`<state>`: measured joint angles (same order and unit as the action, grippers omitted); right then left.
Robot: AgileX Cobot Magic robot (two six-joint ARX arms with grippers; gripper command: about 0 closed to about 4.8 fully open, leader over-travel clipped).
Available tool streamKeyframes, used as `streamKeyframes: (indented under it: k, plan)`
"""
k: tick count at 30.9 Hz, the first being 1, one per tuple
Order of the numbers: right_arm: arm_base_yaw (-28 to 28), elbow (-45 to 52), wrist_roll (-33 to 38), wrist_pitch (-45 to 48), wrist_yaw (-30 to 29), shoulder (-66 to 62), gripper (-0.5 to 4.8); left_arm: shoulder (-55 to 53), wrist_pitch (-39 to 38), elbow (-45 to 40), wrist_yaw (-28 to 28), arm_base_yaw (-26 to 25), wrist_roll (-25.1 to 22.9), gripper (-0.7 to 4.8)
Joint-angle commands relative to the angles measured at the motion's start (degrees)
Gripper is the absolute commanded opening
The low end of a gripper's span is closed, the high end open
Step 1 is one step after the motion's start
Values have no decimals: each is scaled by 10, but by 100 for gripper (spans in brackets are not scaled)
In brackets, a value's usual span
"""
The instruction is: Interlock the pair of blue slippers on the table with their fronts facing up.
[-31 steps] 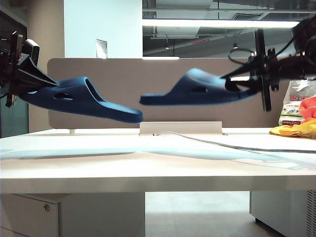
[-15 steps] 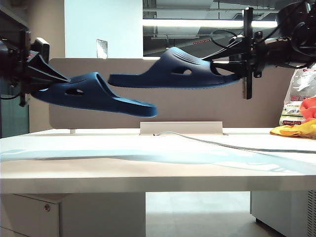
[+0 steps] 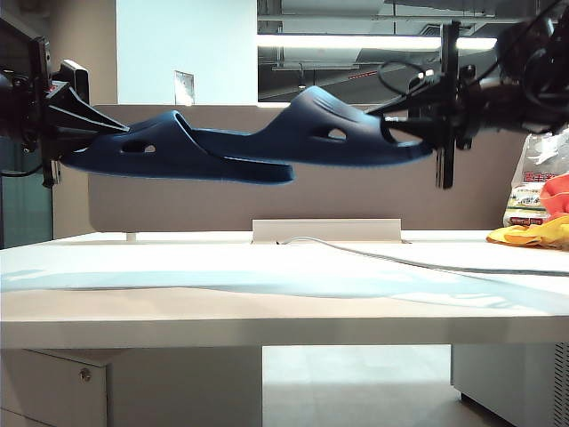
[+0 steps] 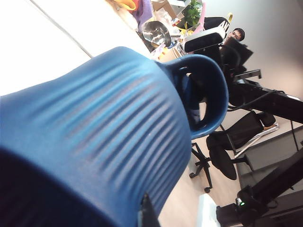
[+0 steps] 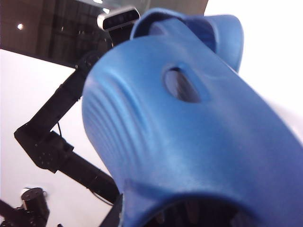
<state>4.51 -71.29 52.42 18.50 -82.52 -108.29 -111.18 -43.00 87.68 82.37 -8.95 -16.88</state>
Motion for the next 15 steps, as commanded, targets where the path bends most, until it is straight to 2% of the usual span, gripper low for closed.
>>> streamKeyframes:
  k: [1, 6, 11, 15]
  plan:
    - [0, -2, -6, -2, -18, -7, 8, 3, -16, 2, 18, 1, -3, -6]
    - [0, -2, -6, 6, -36, -11, 8, 3, -43, 2, 7, 7, -6, -6]
    - [-1, -2, -6, 6, -39, -11, 8, 3, -75, 2, -28, 24, -34, -6]
    - [-1, -2, -6, 6, -40, -12, 8, 3, -81, 2, -31, 40, -43, -6]
